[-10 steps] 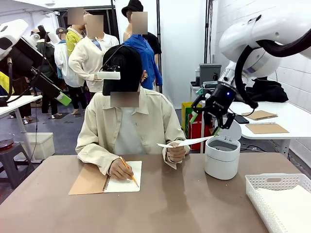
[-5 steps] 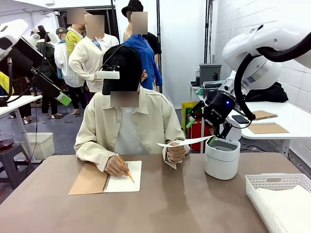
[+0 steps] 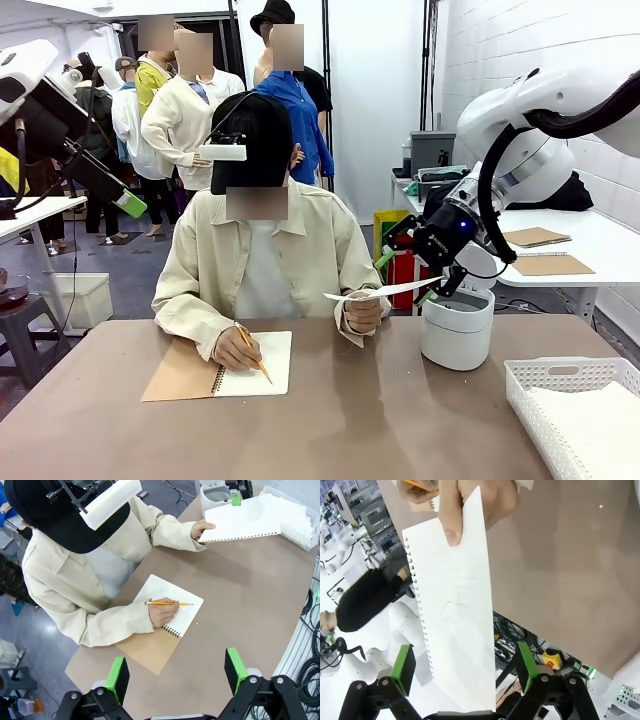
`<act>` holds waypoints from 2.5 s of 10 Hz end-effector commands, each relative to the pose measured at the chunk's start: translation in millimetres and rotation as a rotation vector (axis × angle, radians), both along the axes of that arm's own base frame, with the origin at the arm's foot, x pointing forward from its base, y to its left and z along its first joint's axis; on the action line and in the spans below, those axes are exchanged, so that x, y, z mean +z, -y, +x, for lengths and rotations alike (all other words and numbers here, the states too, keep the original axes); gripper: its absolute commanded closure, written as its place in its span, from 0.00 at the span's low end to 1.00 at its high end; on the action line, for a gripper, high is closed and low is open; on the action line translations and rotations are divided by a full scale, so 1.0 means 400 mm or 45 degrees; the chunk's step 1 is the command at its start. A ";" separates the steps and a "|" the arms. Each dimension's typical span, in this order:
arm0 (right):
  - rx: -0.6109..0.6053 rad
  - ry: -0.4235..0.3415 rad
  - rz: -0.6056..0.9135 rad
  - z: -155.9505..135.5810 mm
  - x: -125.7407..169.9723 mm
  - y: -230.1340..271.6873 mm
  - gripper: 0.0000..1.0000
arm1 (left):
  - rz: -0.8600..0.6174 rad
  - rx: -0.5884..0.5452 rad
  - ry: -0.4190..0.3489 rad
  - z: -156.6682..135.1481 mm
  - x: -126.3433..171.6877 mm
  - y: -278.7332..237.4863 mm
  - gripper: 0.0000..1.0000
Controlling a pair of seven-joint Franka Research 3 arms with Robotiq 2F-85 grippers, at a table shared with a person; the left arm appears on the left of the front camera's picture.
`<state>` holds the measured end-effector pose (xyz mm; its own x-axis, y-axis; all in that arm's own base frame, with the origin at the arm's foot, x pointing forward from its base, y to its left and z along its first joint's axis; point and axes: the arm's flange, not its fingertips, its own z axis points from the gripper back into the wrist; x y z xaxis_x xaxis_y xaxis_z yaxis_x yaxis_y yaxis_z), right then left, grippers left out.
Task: Sort the paper based on its condition.
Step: If a person hands you a paper, place it in the Organizing basket , and if it's crumpled, put it in the Trash can.
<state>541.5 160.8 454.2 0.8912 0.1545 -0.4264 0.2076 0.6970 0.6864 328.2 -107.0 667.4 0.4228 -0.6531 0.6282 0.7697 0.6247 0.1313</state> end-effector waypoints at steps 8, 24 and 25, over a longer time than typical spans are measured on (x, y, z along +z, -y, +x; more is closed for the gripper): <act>0.006 -0.044 0.020 0.002 -0.025 -0.009 1.00 | -0.005 0.005 0.002 0.002 0.001 -0.001 0.00; 0.290 0.643 -0.318 -0.196 0.319 0.083 1.00 | -0.005 0.005 0.002 0.002 0.001 -0.001 0.00; 0.291 0.739 -0.385 -0.210 0.341 0.109 1.00 | -0.005 0.005 0.002 0.002 0.001 -0.001 0.00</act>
<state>467.8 126.0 600.5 0.9493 0.3125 -0.0341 -0.2631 0.8493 0.4576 328.2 -107.0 667.4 0.4228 -0.6532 0.6281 0.7698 0.6246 0.1314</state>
